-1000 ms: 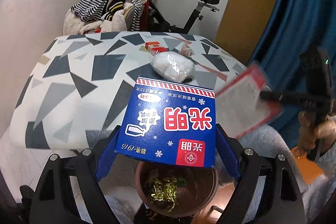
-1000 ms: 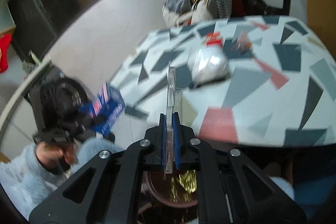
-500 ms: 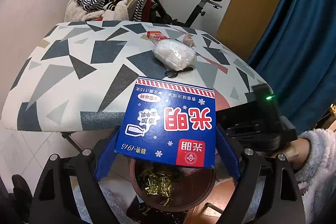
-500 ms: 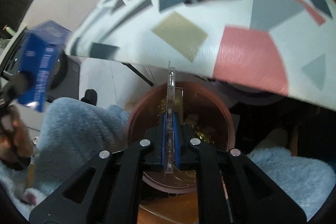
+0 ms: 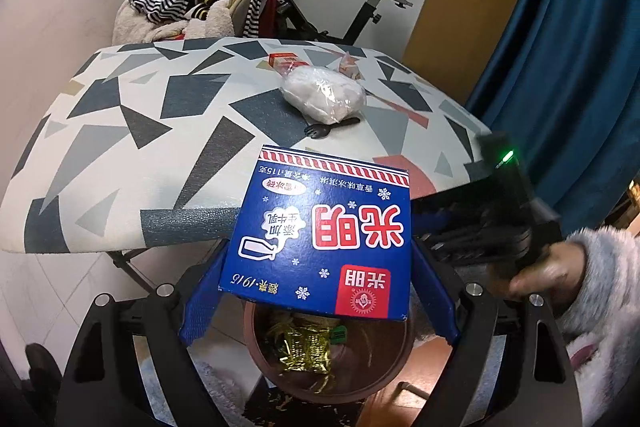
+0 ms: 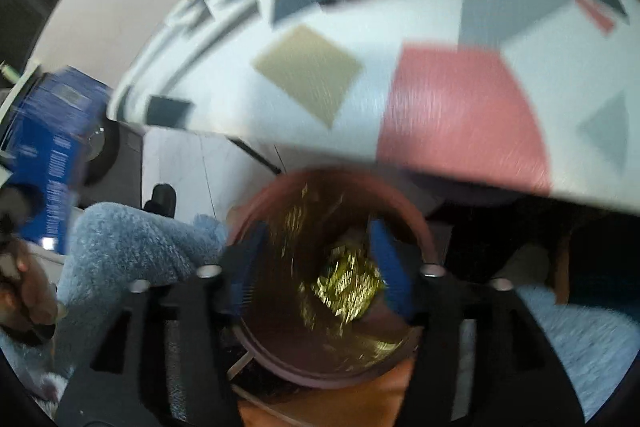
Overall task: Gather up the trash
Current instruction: 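Lower the blue milk box into the brown bin and open the left gripper, then reach the left gripper to the black plastic spoon and close on it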
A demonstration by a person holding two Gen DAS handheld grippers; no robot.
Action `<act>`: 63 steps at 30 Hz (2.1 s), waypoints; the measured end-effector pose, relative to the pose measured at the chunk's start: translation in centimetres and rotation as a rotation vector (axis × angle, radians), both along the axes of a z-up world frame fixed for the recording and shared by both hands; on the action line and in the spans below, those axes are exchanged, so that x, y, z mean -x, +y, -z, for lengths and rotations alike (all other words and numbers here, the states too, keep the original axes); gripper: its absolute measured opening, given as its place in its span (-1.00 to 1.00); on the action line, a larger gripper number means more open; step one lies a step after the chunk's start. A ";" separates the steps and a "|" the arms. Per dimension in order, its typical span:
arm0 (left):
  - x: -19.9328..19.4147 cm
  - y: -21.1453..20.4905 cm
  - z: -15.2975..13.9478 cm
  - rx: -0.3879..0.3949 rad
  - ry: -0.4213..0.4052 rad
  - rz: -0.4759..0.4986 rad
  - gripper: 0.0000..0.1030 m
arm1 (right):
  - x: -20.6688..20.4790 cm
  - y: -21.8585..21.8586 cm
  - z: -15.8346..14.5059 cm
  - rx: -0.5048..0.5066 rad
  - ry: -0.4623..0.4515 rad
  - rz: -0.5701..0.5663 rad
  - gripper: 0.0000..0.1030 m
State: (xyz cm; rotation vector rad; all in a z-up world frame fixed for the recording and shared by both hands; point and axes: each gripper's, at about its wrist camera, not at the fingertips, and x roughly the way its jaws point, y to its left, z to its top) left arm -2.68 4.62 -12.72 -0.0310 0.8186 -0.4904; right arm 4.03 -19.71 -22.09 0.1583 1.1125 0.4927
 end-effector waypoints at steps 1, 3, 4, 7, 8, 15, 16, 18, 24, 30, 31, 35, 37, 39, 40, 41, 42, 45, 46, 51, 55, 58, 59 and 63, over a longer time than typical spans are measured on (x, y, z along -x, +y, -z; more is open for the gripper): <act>0.0 -0.1 0.2 -0.004 -0.001 0.009 0.61 | 0.1 -0.2 -0.8 0.010 -0.043 -0.011 0.41; 0.1 -0.2 0.7 -0.009 -0.003 0.019 0.61 | 0.3 -0.7 -2.0 0.027 -0.118 -0.027 0.67; 0.1 -0.3 1.0 -0.018 -0.005 0.024 0.61 | 0.4 -1.0 -2.5 0.033 -0.157 -0.031 0.75; 0.1 -0.7 1.9 -0.049 -0.014 0.044 0.61 | 0.7 -1.9 -3.9 0.044 -0.263 -0.031 0.89; 0.1 -0.8 2.1 -0.055 -0.015 0.050 0.61 | 0.8 -2.2 -4.2 0.053 -0.296 -0.032 0.89; -0.7 -1.4 4.0 -0.080 0.002 0.079 0.61 | -0.4 -3.3 -5.0 0.083 -0.374 -0.014 0.89; -0.8 -1.4 4.3 -0.069 0.012 0.081 0.61 | -0.6 -3.3 -5.2 0.087 -0.372 -0.013 0.89; -1.0 -1.4 5.0 -0.063 0.031 0.083 0.61 | -0.5 -3.3 -5.4 0.094 -0.385 -0.007 0.89; -1.4 -1.4 6.4 -0.050 0.068 0.064 0.62 | 0.2 -4.1 -5.3 0.060 -0.426 0.058 0.89; -1.9 -2.3 7.7 -0.092 0.115 0.071 0.62 | 0.0 -5.3 -5.2 0.017 -0.396 0.108 0.89; -2.0 -2.4 7.8 -0.100 0.118 0.073 0.62 | 0.1 -5.4 -5.2 0.014 -0.395 0.113 0.89; -1.9 -3.0 8.1 -0.127 0.117 0.086 0.62 | 0.1 -5.7 -5.2 0.002 -0.391 0.135 0.89; -1.9 -3.2 8.3 -0.142 0.122 0.088 0.63 | 0.2 -5.8 -5.1 -0.001 -0.391 0.139 0.89; -1.9 -3.2 8.5 -0.153 0.125 0.083 0.65 | 0.2 -5.8 -5.1 0.001 -0.391 0.140 0.89; -2.0 -3.2 8.6 -0.155 0.128 0.079 0.67 | 0.2 -5.8 -5.1 0.001 -0.391 0.140 0.89; -2.0 -3.1 8.6 -0.155 0.130 0.072 0.69 | 0.2 -5.8 -5.1 0.002 -0.392 0.139 0.89; -2.1 -3.0 8.6 -0.153 0.131 0.067 0.72 | 0.2 -5.8 -5.1 0.004 -0.393 0.139 0.89; -2.3 -2.5 8.5 -0.128 0.135 0.054 0.82 | 0.4 -5.7 -5.1 0.007 -0.395 0.137 0.89; -2.3 -2.4 8.4 -0.122 0.135 0.047 0.83 | 0.3 -5.7 -5.1 0.008 -0.394 0.137 0.89; -2.4 -1.8 8.2 -0.102 0.133 0.017 0.88 | 0.4 -5.7 -5.1 0.012 -0.396 0.143 0.89; -2.4 -1.4 8.1 -0.085 0.126 0.000 0.88 | 0.4 -5.8 -5.1 0.013 -0.394 0.149 0.89; -2.4 -1.2 7.9 -0.078 0.117 -0.014 0.88 | 0.3 -5.7 -5.1 0.014 -0.392 0.150 0.89; -2.4 -1.1 7.9 -0.075 0.116 -0.016 0.88 | 0.3 -5.7 -5.1 0.015 -0.391 0.151 0.89; -2.4 -0.8 7.6 -0.069 0.102 -0.036 0.89 | 0.4 -5.7 -5.0 0.022 -0.391 0.157 0.89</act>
